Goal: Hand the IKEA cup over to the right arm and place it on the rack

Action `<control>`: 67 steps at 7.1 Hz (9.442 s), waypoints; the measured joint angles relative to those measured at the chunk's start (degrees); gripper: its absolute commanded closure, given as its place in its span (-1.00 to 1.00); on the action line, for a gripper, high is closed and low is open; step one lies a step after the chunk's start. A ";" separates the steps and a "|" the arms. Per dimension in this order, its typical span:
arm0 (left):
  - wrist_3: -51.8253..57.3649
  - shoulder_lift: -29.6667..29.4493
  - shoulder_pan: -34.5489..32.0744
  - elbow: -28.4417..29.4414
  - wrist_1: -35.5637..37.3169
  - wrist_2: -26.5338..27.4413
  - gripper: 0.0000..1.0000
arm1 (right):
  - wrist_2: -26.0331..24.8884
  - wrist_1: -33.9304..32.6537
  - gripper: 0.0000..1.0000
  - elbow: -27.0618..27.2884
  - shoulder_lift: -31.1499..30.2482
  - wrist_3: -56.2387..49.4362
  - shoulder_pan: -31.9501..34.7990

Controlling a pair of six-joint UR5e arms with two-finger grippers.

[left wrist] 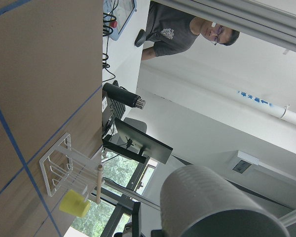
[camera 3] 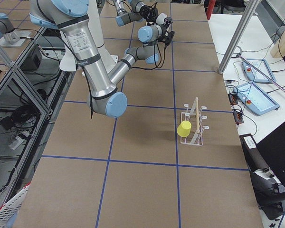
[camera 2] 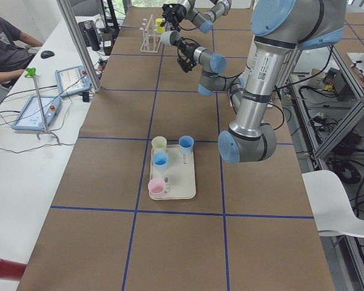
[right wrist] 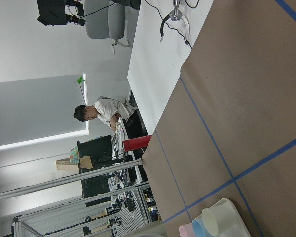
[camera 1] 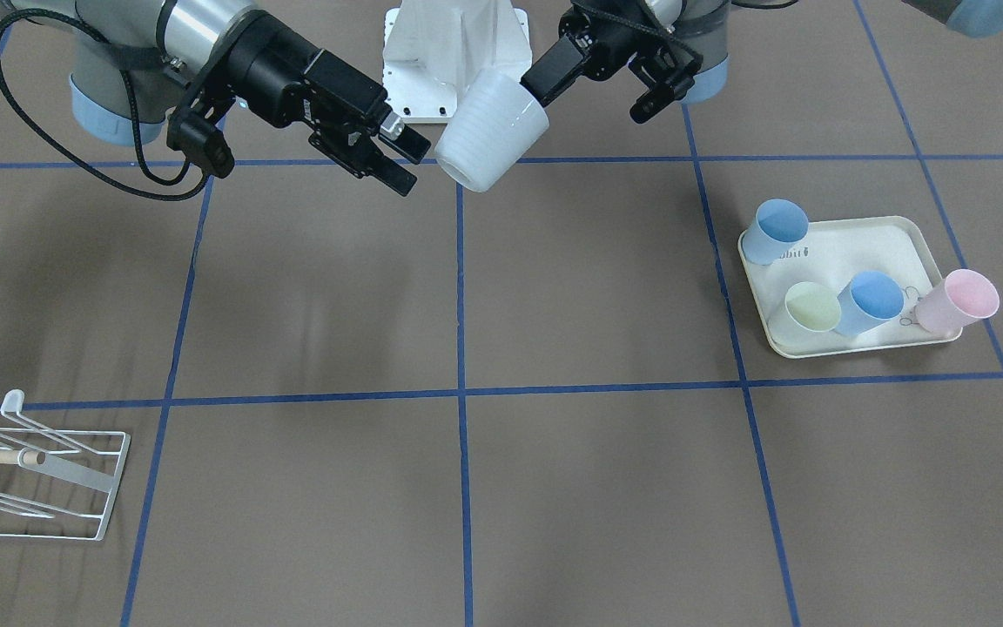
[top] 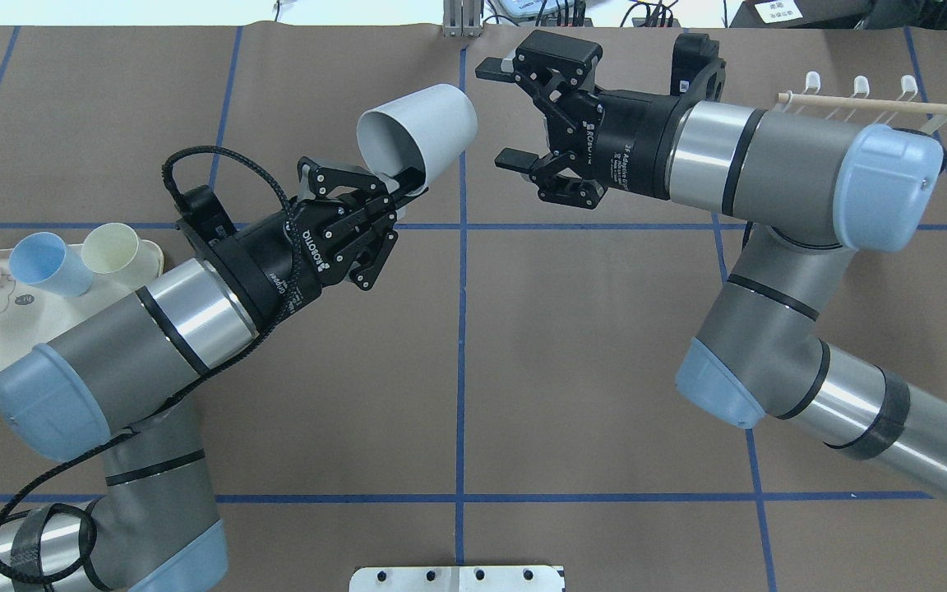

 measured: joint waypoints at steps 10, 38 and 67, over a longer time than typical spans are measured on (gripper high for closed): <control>0.11 -4.93 1.64 3.35 0.69 1.16 1.00 | 0.00 0.02 -0.96 -0.01 0.35 -0.01 -0.79; 34.83 16.99 -0.43 -19.32 53.02 -0.68 -1.00 | -40.80 -5.67 1.00 -8.38 -28.07 -73.95 8.91; 57.13 33.63 -20.30 -11.79 57.88 -46.05 -1.00 | -6.12 -3.26 -1.00 4.17 -17.25 -29.17 2.36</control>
